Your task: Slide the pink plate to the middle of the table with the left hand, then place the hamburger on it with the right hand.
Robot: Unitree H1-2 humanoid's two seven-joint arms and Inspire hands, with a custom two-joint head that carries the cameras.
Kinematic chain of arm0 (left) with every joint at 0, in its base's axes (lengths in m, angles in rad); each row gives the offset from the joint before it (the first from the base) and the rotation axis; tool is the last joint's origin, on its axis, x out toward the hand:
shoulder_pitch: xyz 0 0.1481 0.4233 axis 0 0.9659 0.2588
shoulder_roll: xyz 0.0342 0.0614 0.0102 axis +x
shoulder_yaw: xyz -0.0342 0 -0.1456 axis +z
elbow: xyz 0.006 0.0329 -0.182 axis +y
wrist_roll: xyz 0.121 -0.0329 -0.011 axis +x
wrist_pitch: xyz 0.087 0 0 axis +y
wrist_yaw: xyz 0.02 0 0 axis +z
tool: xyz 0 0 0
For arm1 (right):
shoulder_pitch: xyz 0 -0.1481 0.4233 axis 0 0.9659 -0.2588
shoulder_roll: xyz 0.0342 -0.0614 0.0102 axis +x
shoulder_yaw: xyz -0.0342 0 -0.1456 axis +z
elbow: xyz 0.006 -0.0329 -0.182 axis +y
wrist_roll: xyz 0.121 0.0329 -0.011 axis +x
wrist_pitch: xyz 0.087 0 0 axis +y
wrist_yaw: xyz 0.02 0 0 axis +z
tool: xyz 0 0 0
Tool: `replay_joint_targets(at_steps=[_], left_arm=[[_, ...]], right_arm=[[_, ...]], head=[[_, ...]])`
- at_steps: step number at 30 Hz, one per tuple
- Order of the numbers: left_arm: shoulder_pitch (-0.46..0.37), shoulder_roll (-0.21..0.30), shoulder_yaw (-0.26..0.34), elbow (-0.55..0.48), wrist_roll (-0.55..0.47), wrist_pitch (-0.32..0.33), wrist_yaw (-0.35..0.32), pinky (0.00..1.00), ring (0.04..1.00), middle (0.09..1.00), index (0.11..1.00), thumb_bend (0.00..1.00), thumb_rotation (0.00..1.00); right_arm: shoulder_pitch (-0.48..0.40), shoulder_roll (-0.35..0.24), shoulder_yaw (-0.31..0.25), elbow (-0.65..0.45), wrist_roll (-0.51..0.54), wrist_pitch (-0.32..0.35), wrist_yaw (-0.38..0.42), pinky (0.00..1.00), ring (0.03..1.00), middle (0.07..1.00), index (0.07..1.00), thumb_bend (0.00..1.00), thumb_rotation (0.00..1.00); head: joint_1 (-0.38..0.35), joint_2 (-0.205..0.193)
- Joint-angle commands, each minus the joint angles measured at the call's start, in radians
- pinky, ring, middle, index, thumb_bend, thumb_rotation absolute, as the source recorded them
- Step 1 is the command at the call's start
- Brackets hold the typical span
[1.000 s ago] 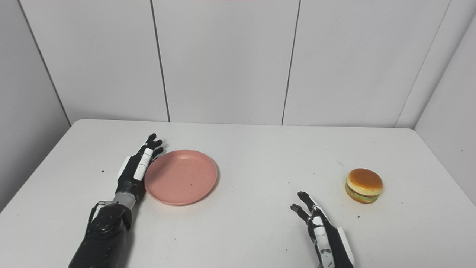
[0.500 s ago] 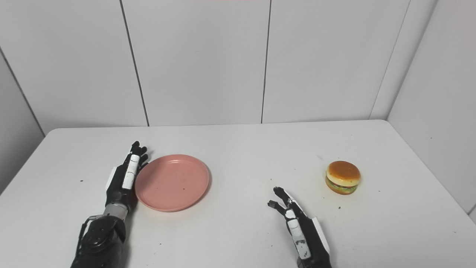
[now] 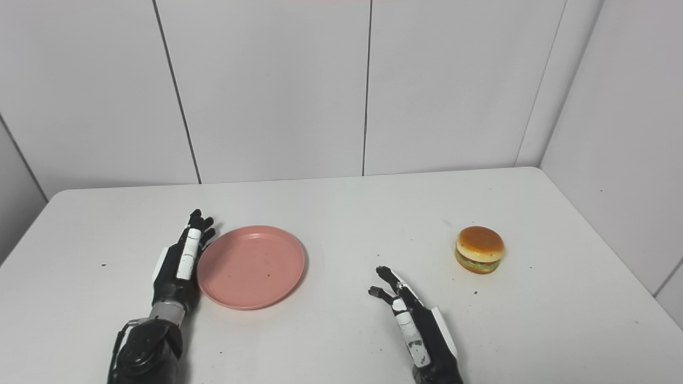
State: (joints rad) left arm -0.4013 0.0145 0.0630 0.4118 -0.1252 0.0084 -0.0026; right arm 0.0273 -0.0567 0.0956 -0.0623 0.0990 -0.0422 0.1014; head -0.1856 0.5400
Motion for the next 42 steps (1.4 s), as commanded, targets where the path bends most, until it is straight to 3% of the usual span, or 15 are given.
replay_joint_targets(at_steps=[1,12,20,24,35,42], left_arm=[[-0.003,-0.017,-0.019,-0.015,0.005,0.020,-0.015,0.91,0.950,0.949,0.973,0.89,0.85],[0.008,-0.032,-0.031,-0.044,-0.002,0.041,-0.024,0.93,0.947,0.943,0.966,0.87,0.84],[0.015,-0.053,-0.035,-0.082,-0.004,0.060,-0.015,0.95,0.948,0.942,0.975,0.84,0.85],[0.017,-0.064,-0.037,-0.102,-0.006,0.072,-0.014,0.99,0.958,0.949,0.983,0.84,0.84],[0.016,-0.072,-0.057,-0.120,0.020,0.092,-0.005,0.98,0.954,0.946,0.981,0.87,0.86],[0.017,-0.072,-0.052,-0.113,0.016,0.090,-0.012,1.00,0.962,0.950,0.989,0.87,0.86]], right_arm=[[-0.014,0.048,0.034,0.039,0.003,0.065,0.014,0.96,0.828,0.920,0.862,0.93,0.97],[-0.019,0.065,0.040,0.045,-0.014,0.063,0.006,0.93,0.826,0.922,0.867,0.92,0.98],[-0.023,0.074,0.041,0.051,-0.032,0.055,0.000,0.98,0.837,0.916,0.870,0.90,1.00],[-0.025,0.076,0.039,0.059,-0.039,0.041,-0.001,1.00,0.861,0.913,0.867,0.90,1.00],[-0.030,0.083,0.032,0.081,-0.053,-0.022,-0.014,1.00,0.979,0.923,0.852,0.87,0.98],[-0.034,0.081,0.033,0.094,-0.072,-0.046,-0.018,1.00,0.991,0.922,0.848,0.86,0.99]], head=[[-0.011,0.000],[-0.041,0.004],[-0.044,0.005],[-0.044,0.004],[-0.047,0.005],[-0.060,0.004]])
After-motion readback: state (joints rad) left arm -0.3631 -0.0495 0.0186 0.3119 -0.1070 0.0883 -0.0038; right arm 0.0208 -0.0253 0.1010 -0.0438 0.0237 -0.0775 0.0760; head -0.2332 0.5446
